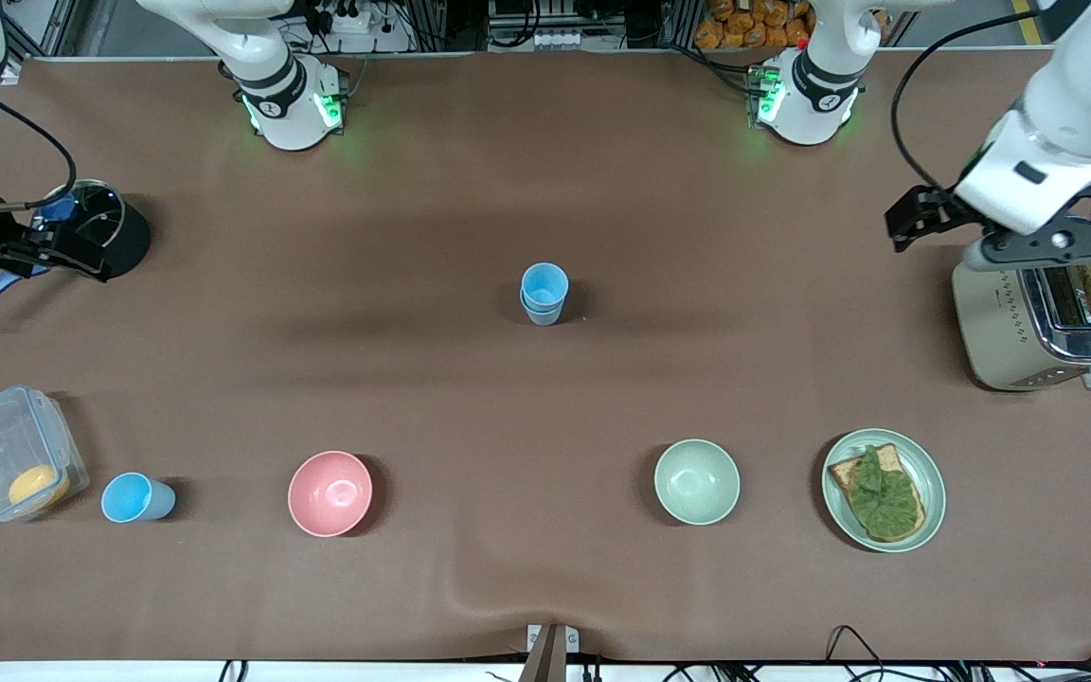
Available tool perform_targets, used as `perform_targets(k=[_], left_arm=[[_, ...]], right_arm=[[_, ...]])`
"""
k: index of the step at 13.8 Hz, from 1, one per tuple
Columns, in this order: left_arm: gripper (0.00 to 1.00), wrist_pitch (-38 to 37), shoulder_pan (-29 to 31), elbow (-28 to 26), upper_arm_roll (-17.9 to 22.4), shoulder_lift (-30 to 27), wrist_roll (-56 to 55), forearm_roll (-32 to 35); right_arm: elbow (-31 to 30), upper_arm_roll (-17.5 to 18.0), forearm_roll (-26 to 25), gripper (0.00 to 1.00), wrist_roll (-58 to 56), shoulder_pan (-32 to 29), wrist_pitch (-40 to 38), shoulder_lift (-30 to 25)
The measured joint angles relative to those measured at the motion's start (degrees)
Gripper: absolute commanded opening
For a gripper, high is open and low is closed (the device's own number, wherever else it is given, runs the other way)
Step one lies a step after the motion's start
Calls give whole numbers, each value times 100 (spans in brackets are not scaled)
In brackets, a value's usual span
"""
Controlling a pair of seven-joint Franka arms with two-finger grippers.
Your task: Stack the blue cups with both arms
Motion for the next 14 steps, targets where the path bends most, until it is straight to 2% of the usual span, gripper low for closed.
perform_targets(k=[7,14], left_arm=[[100,-20,276,-153,321,-24,747,-140],[100,-64,312,-156,342,-32,766,-141]], right_arm=[[0,-2,0,100,3,0,-4,0],[0,-2,0,100,3,0,-8,0]])
